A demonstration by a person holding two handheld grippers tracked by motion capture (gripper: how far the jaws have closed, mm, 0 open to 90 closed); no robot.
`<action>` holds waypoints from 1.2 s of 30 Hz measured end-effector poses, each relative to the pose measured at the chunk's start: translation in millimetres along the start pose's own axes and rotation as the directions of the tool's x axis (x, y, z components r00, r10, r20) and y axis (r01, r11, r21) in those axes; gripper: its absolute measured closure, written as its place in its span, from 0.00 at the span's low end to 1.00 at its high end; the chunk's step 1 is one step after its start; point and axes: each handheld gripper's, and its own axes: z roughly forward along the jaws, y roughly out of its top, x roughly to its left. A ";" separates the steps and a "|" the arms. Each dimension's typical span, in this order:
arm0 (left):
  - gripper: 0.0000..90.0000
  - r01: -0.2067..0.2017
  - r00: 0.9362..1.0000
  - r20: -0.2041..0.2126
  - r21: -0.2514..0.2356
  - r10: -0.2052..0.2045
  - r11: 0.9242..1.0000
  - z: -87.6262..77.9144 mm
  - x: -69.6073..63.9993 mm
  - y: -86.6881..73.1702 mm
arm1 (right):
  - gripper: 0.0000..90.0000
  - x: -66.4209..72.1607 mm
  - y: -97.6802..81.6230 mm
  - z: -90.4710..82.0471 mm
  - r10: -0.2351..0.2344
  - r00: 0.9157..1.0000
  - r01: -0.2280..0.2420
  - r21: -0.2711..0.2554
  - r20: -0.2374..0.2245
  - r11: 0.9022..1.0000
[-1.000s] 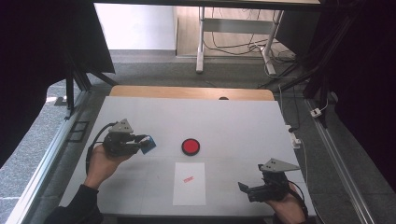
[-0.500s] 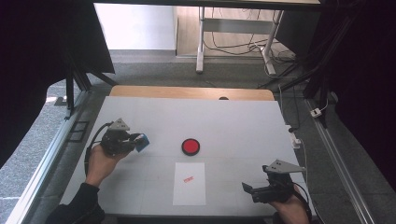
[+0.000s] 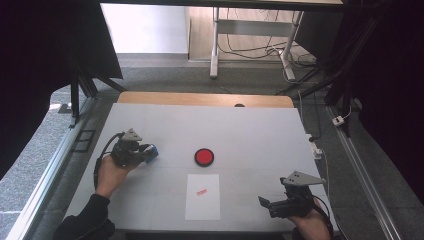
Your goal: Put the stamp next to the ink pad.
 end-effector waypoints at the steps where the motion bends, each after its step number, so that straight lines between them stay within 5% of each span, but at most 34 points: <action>1: 0.78 -0.002 1.000 0.002 0.007 0.002 1.000 1.6 -0.2 -0.2 | 0.00 0.1 0.1 0.0 -0.002 1.000 0.002 0.003 0.000 1.000; 13: 0.75 0.006 1.000 0.019 0.052 -0.007 0.999 13.6 0.1 -2.6 | 0.00 0.3 0.2 0.9 -0.007 1.000 0.007 0.008 -0.001 1.000; 21: 0.60 0.053 0.998 0.043 0.008 -0.054 0.999 5.6 3.2 -0.8 | 0.00 0.7 0.4 1.1 -0.007 1.000 0.007 0.011 0.002 1.000; 27: 0.47 0.130 0.986 0.115 -0.050 -0.124 0.990 -8.0 5.4 0.4 | 0.00 0.9 0.4 0.9 -0.010 1.000 0.010 0.011 -0.001 1.000; 36: 0.25 0.110 0.986 0.130 -0.063 -0.101 0.992 -19.2 -4.3 4.3 | 0.00 1.6 0.6 1.2 -0.017 1.000 0.017 0.014 -0.009 1.000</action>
